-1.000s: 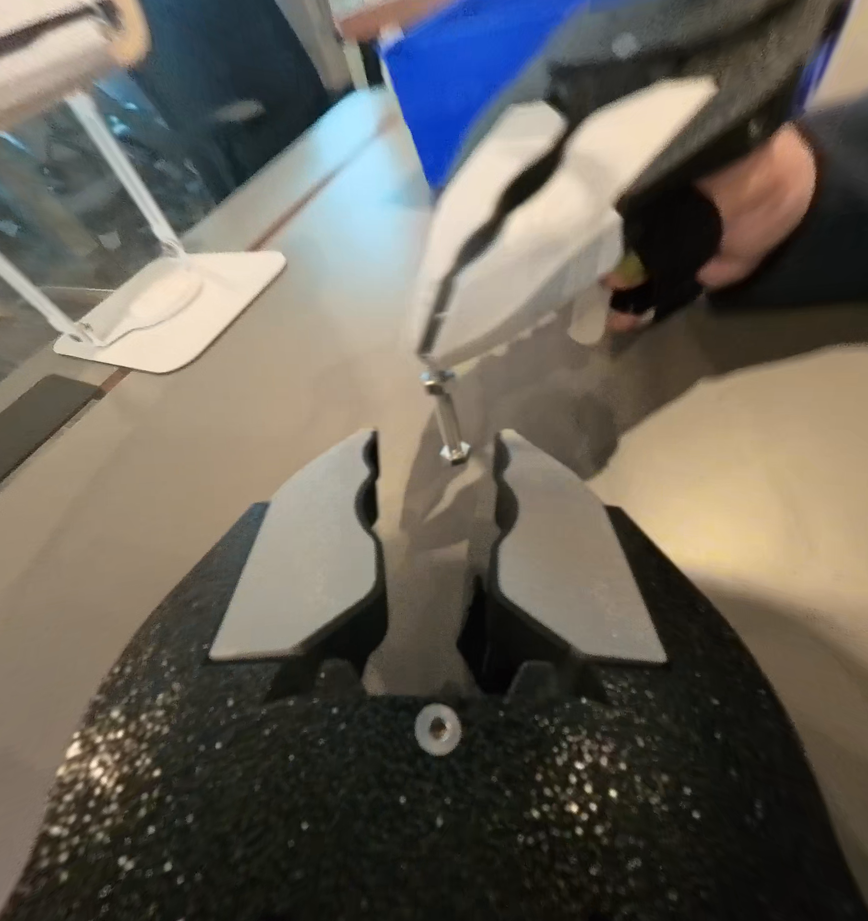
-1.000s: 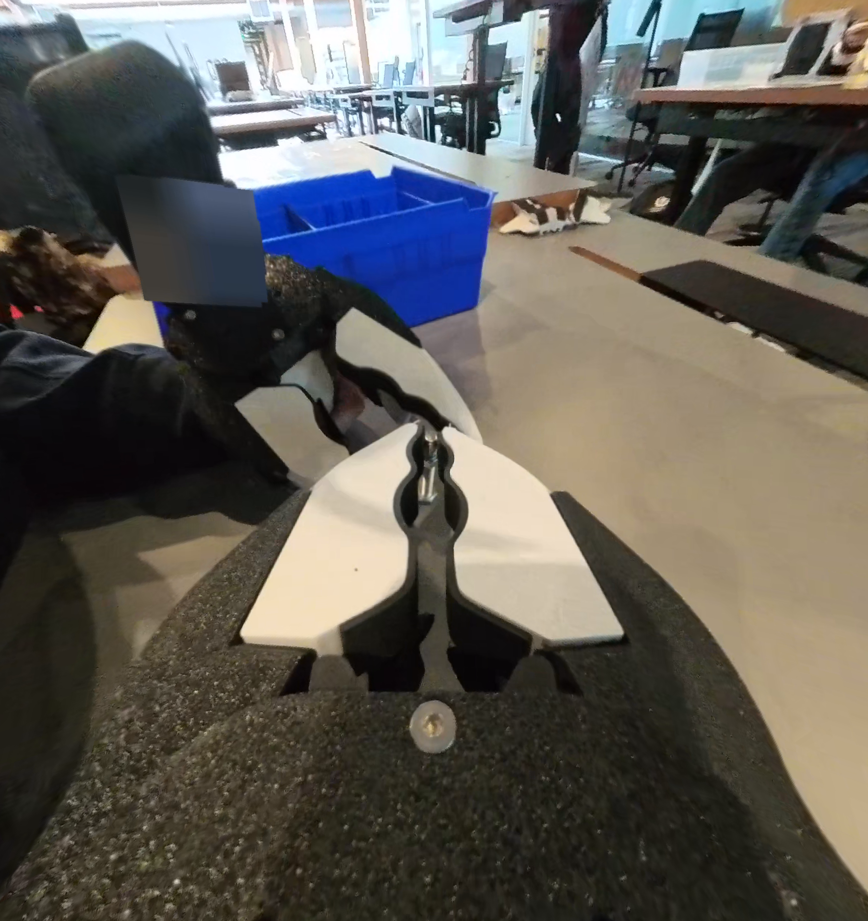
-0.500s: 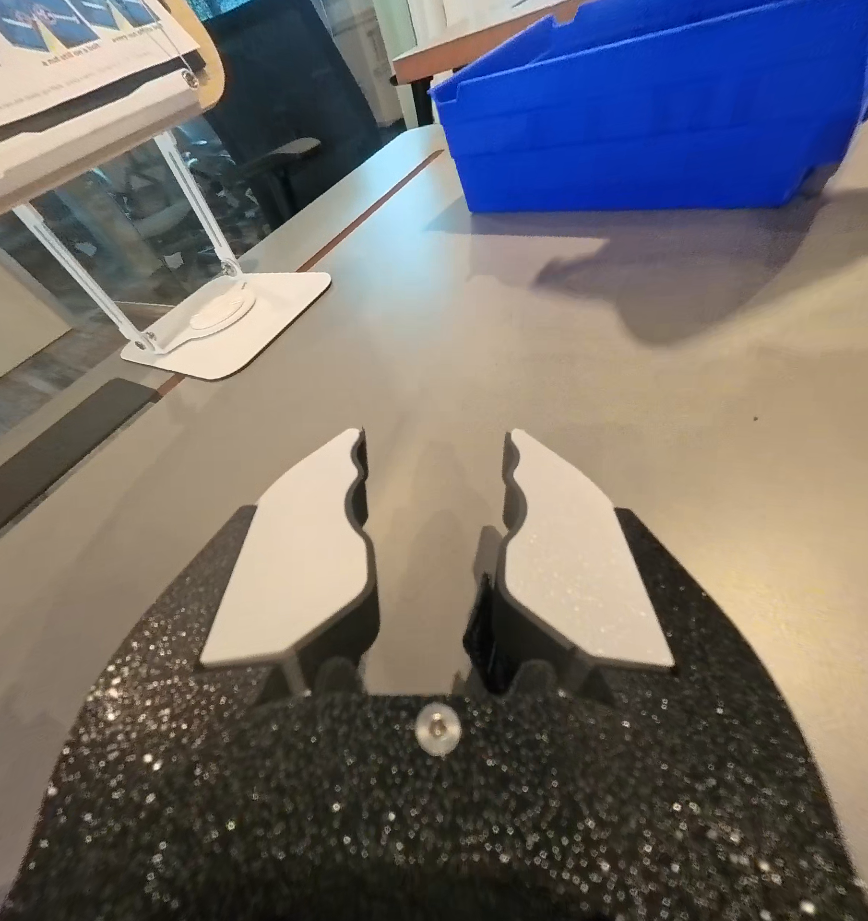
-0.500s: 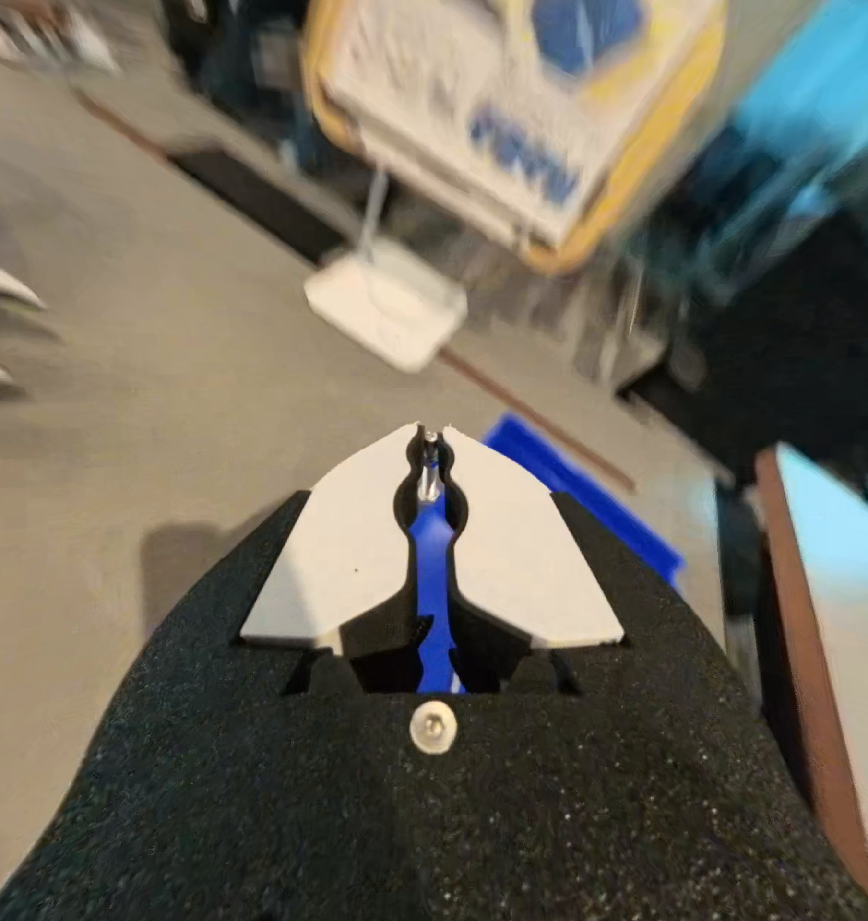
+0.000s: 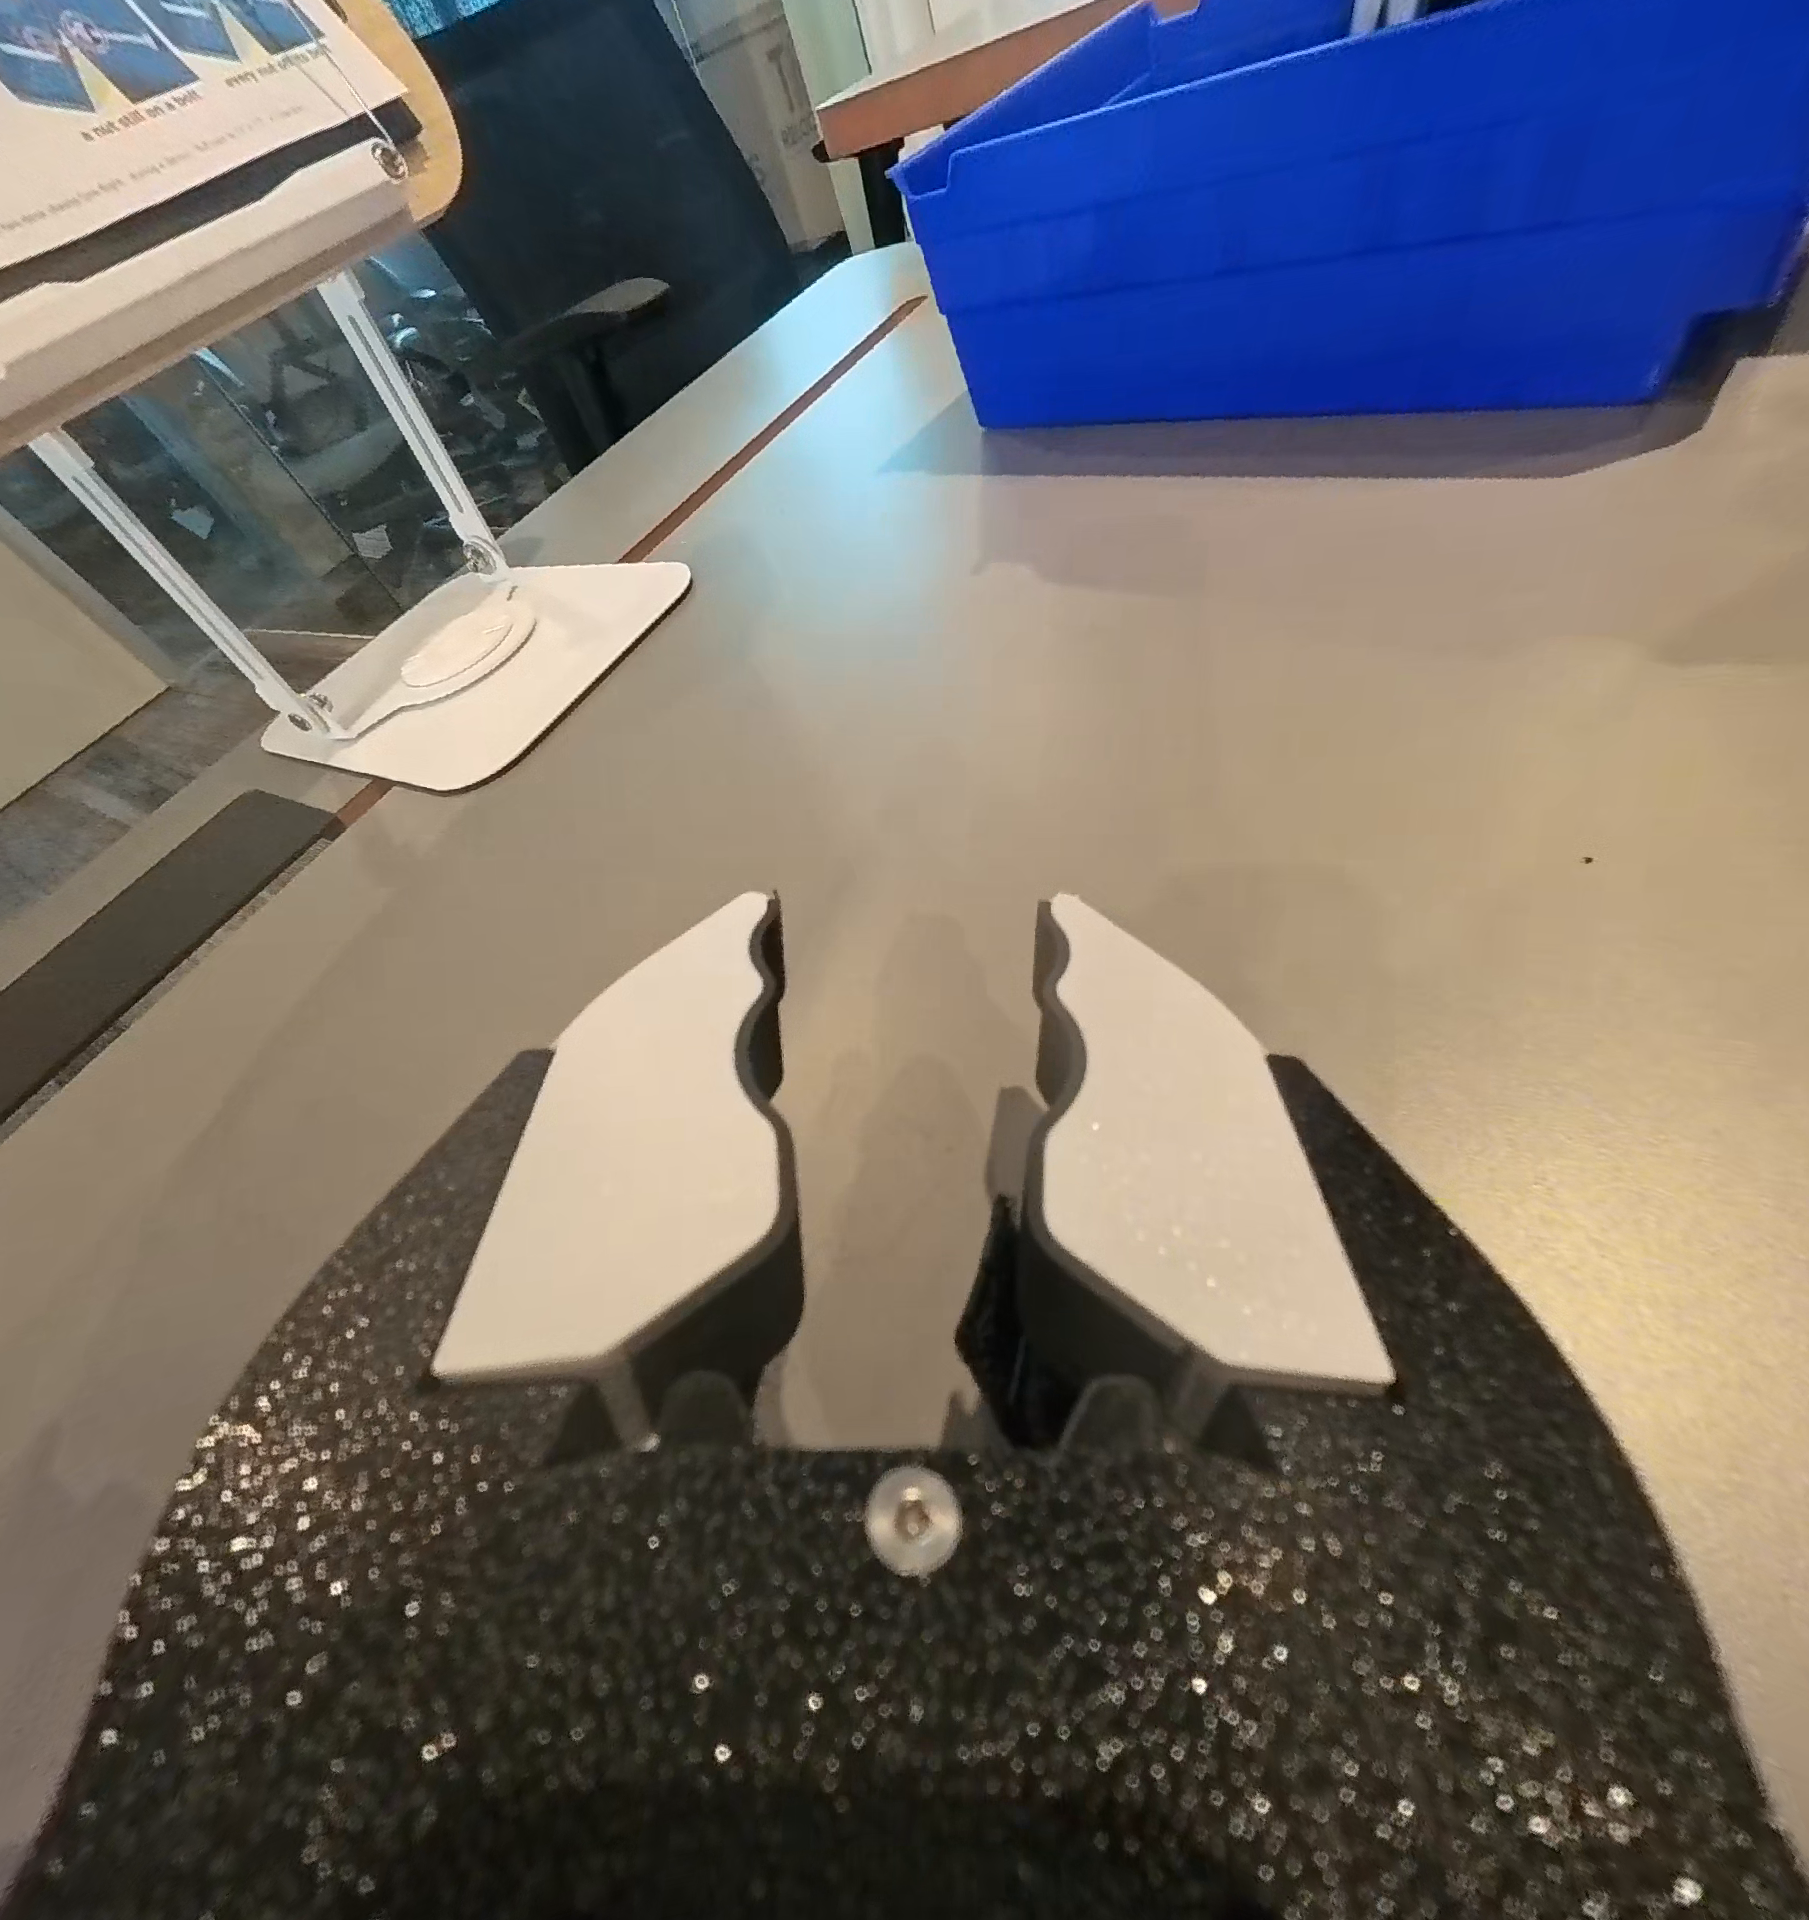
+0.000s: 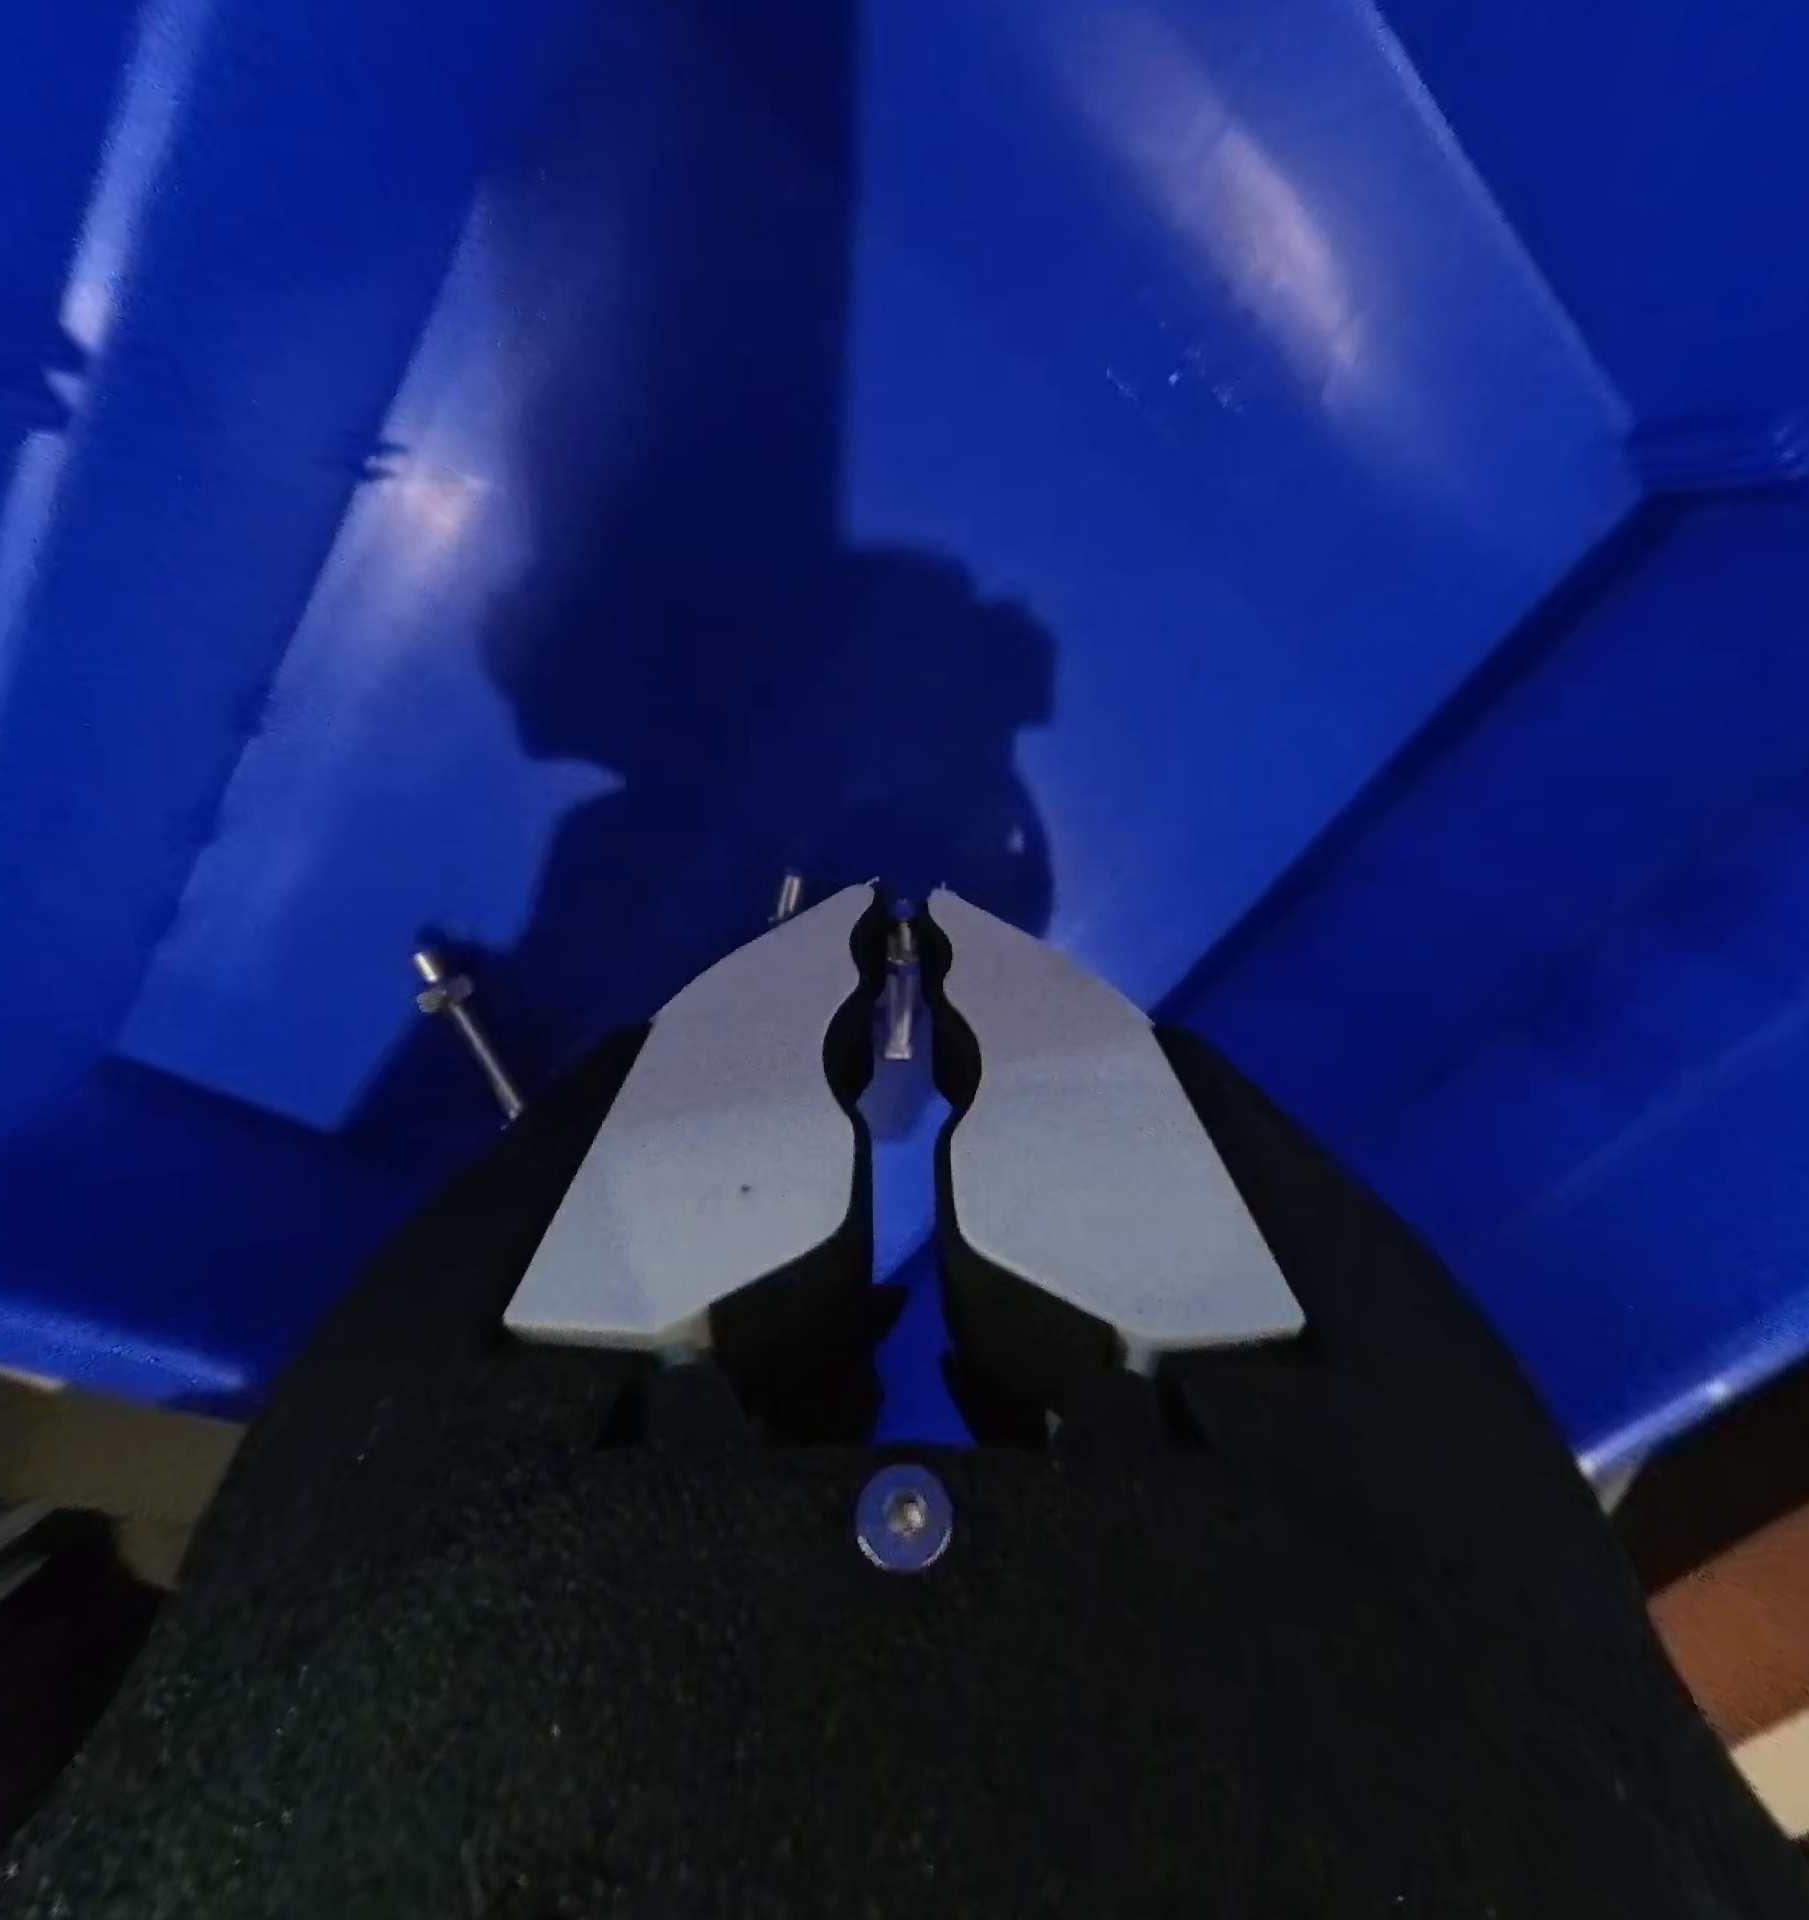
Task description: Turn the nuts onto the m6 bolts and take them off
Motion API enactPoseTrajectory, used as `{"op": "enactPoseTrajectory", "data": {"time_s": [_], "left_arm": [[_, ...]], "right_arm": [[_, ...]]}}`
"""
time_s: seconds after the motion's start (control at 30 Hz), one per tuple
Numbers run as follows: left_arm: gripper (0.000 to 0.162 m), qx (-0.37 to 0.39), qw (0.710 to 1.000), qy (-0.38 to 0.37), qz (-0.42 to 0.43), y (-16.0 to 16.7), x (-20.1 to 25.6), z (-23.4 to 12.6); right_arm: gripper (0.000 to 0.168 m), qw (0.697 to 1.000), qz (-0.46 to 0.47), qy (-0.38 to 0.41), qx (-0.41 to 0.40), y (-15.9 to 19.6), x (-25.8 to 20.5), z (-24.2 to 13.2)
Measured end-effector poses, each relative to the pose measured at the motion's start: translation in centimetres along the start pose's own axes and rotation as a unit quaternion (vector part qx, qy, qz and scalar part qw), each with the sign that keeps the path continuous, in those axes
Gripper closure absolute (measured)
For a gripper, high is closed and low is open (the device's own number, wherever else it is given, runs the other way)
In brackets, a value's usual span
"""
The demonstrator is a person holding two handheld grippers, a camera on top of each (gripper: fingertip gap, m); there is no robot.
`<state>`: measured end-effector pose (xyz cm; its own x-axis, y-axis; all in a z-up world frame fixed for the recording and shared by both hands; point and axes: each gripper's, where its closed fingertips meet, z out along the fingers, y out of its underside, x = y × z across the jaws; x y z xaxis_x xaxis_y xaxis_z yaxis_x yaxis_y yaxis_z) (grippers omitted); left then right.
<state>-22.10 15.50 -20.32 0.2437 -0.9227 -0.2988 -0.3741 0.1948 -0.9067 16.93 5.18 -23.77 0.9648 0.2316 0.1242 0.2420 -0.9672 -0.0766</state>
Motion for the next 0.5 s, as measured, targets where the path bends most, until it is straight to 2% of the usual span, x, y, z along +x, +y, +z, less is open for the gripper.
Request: {"op": "enactPoseTrajectory", "data": {"time_s": [0.1,0.17,0.23,0.3,0.4,0.47,0.5], "left_arm": [[0.116,0.001,1.000,0.002,-0.001,0.0,0.1,0.0],[0.116,0.003,1.000,0.003,-0.006,-0.1,0.0,-0.1],[0.116,0.005,1.000,0.003,-0.010,-0.2,0.0,-0.1],[0.117,0.005,1.000,0.001,-0.013,-0.1,-0.1,-0.1],[0.117,0.001,1.000,-0.003,-0.015,-0.1,-0.2,0.0],[0.119,-0.003,1.000,-0.005,-0.015,0.0,-0.3,0.1],[0.119,-0.004,1.000,-0.007,-0.013,0.0,-0.3,0.1]], "right_arm": [[0.160,1.000,0.008,0.000,-0.013,0.0,0.1,0.8],[0.156,1.000,0.016,0.007,0.009,-0.5,0.3,0.0],[0.153,0.997,0.032,0.024,0.060,-1.6,0.3,-2.3],[0.153,0.986,0.039,0.043,0.157,-3.9,-1.0,-6.7],[0.166,0.937,0.021,0.029,0.347,-8.3,-6.9,-15.2],[0.168,0.892,-0.028,-0.034,0.450,-10.7,-13.4,-19.1],[0.168,0.874,-0.060,-0.069,0.478,-11.6,-16.8,-19.9]]}}
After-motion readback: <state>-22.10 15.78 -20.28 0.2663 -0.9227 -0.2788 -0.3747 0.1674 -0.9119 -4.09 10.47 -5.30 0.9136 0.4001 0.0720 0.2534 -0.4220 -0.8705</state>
